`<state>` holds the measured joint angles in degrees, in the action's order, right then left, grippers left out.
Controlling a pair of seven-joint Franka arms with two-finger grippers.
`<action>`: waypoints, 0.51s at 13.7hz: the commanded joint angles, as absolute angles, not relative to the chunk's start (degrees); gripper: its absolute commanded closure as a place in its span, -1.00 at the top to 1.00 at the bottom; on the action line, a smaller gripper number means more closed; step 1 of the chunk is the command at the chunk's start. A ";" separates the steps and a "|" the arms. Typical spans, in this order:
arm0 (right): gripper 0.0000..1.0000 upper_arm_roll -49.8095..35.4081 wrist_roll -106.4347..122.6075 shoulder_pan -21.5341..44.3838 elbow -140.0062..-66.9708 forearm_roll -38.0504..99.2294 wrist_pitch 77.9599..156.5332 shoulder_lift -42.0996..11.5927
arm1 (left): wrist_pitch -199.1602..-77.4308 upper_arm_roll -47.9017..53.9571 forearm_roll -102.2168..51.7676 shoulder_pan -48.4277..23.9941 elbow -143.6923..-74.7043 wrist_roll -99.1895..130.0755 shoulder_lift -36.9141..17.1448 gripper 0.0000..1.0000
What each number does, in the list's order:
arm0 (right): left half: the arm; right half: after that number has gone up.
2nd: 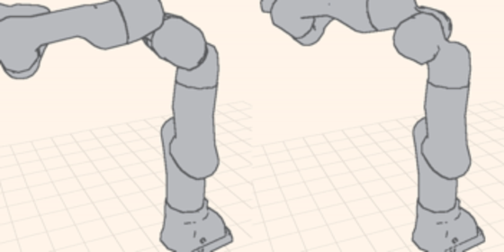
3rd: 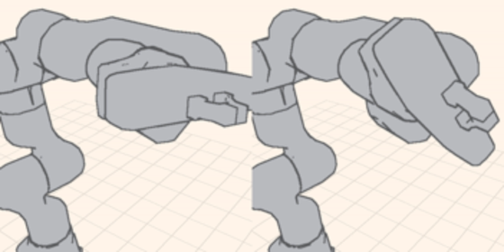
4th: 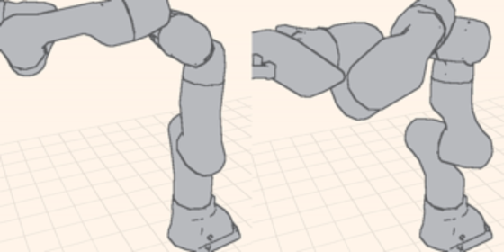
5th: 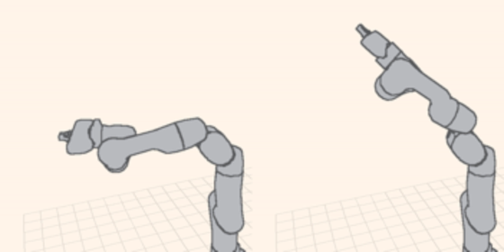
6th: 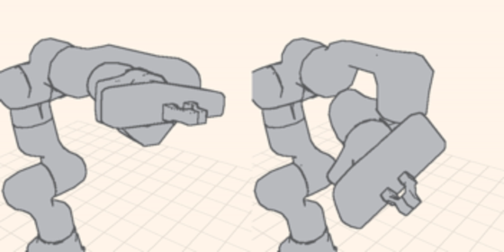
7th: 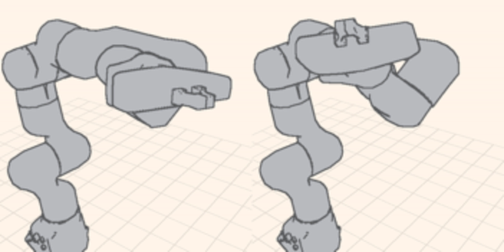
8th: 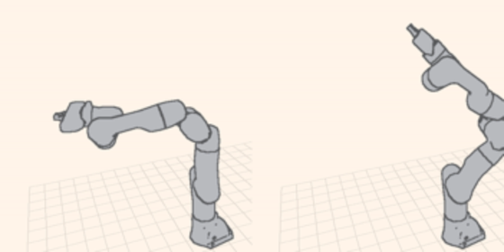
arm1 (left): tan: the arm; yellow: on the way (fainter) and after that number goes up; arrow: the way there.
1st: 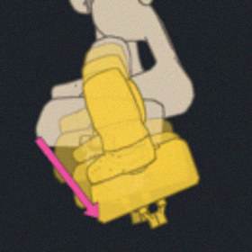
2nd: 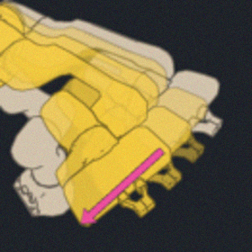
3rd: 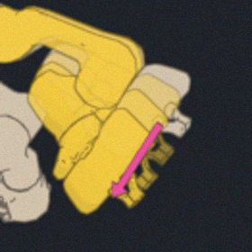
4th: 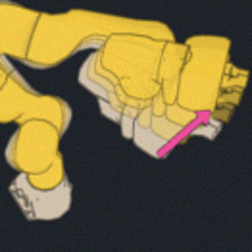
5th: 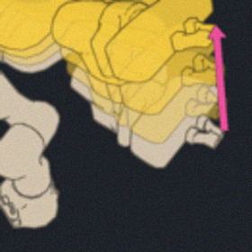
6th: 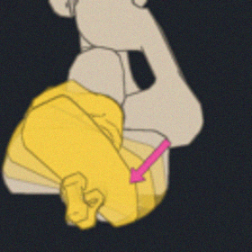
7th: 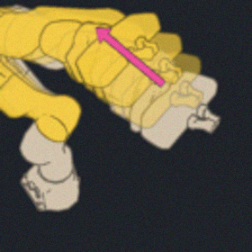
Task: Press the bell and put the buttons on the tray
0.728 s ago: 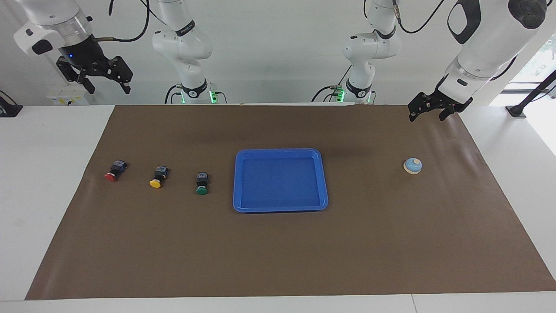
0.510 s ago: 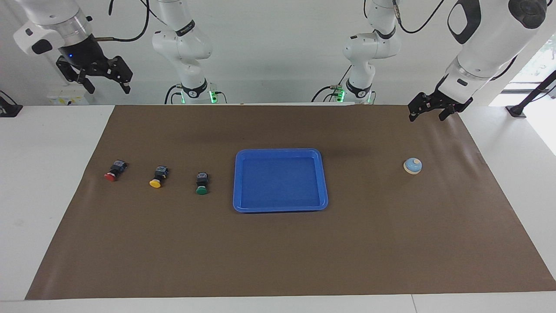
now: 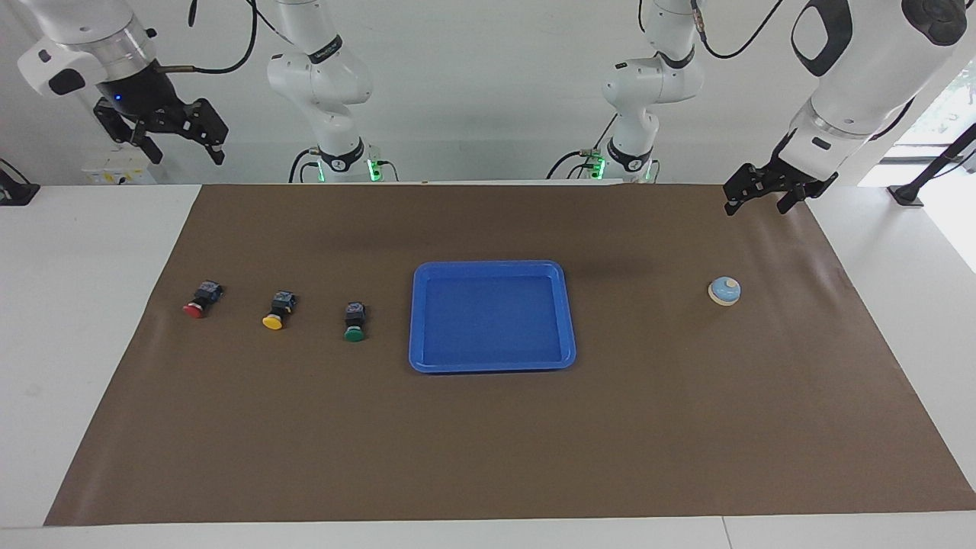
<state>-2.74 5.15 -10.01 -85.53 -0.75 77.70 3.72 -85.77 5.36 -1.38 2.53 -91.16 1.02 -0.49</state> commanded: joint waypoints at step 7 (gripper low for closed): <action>1.00 -2.99 4.75 -10.90 -86.31 0.44 77.17 4.83 | -92.71 5.36 -0.70 8.52 -100.34 1.06 3.33 -1.00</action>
<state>-2.72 5.15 -10.02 -85.53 -0.75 77.70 3.79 -88.55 5.04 -1.29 5.95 -93.24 1.48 -0.26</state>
